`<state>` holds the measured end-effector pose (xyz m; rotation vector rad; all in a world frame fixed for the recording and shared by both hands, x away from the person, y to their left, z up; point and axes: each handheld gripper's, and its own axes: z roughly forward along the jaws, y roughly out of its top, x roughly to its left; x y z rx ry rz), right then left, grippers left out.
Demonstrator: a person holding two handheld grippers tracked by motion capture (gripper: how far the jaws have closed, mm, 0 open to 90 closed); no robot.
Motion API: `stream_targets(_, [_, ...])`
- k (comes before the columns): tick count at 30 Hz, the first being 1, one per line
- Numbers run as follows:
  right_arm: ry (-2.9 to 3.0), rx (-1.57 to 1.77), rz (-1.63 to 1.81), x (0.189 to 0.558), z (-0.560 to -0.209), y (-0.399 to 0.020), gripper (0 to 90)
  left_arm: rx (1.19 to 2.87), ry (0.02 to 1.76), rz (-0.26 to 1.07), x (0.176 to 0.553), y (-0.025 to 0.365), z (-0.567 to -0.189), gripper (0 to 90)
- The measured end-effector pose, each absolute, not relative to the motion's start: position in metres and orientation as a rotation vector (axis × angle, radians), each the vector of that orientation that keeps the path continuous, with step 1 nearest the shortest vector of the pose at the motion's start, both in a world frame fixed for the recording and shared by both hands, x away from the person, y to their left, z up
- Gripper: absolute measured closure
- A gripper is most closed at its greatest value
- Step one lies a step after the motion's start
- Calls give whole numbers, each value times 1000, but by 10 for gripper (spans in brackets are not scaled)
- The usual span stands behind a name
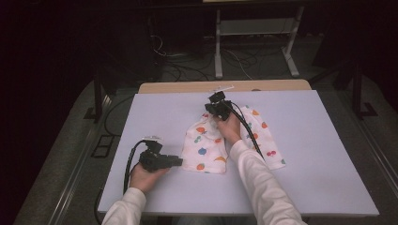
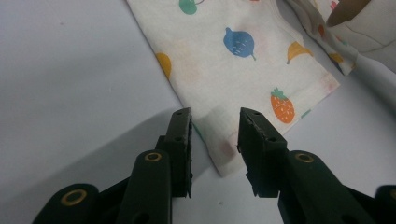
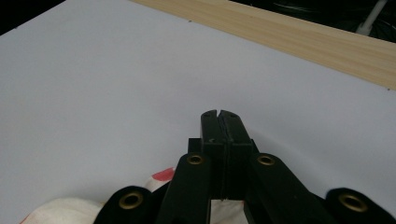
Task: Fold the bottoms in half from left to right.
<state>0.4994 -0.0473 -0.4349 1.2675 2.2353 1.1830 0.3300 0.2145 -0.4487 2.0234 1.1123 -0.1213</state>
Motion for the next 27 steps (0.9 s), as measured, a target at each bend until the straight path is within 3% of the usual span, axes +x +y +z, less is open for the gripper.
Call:
stream_targets(6, [2233,1266,1182,499,-434,-47,887,2015,1120,-147,333,212,-451,739])
stream_targets(11, [2235,1263,1181,498,-434,-47,887,2019,1130,-166,336,211,-454,883])
stream_targets(27, [2226,1270,1203,499,-430,-52,887,2055,1104,-186,335,205,-449,894])
